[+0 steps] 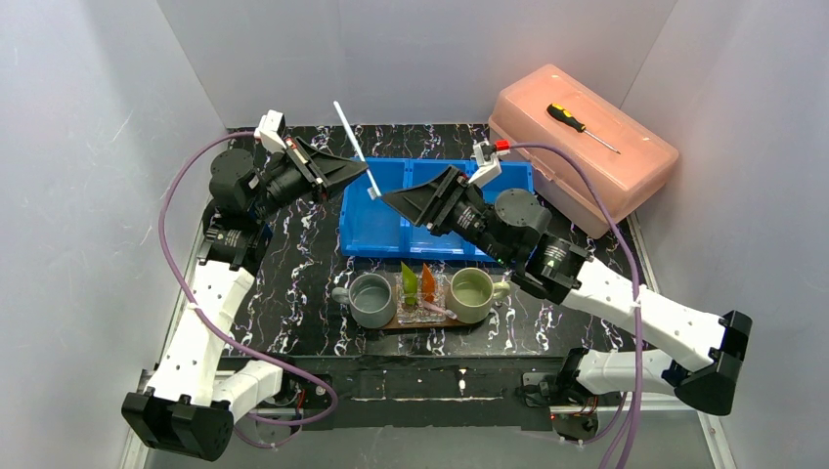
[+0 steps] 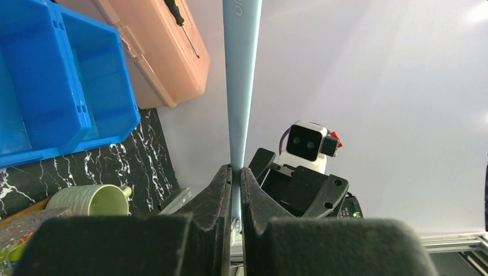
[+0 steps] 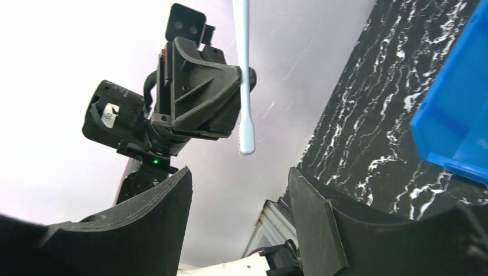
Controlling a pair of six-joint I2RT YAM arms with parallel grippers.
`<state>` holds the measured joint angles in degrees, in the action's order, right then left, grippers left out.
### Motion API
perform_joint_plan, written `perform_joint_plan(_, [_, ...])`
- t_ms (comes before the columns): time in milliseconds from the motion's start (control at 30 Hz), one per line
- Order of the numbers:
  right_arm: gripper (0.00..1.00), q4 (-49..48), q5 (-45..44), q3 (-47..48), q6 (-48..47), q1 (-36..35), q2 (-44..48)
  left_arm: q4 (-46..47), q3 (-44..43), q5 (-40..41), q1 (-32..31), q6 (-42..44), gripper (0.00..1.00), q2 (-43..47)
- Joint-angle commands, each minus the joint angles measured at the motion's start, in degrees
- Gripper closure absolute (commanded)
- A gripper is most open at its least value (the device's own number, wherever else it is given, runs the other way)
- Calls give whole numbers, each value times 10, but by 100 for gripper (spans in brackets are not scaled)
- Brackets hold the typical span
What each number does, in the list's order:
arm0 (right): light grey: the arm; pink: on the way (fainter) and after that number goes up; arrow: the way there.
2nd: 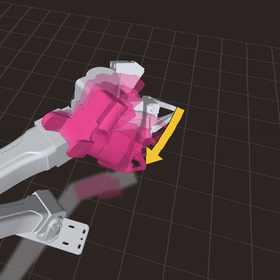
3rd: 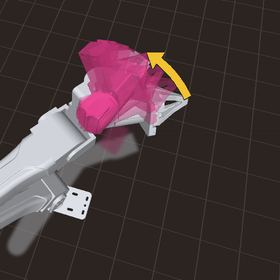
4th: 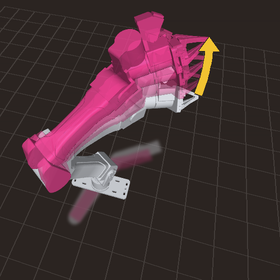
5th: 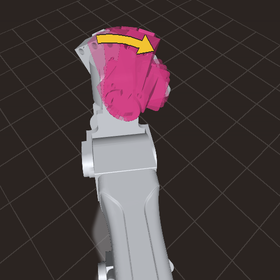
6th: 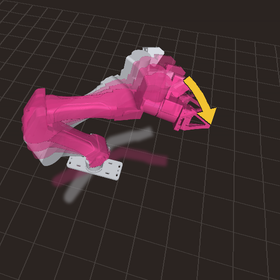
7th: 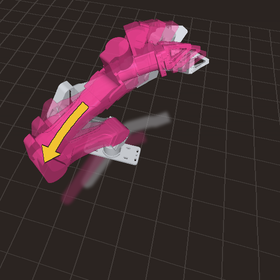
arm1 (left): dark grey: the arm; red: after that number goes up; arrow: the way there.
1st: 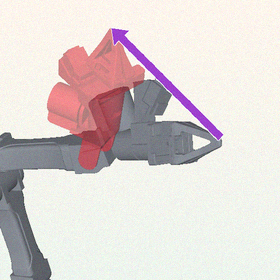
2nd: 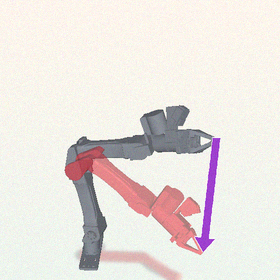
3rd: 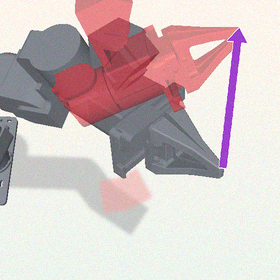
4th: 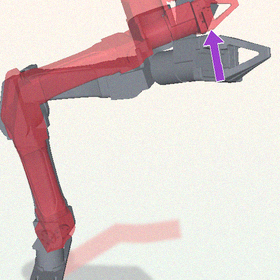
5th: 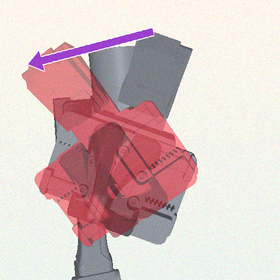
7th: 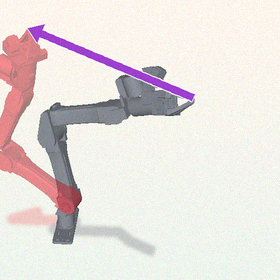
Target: Prepare toiletry sets of a toothbrush and toothpaste on the tray
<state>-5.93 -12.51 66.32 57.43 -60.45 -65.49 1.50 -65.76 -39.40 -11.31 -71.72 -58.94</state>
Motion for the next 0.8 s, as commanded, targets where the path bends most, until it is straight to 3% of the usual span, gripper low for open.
perform_joint_plan(0, [31,-95,30,-3,34,4,-11,14,-8,6,4,-20,100,19])
perform_joint_plan(767, [40,-157,40,20,31,6,-66,10,6,11,2,-86,100,41])
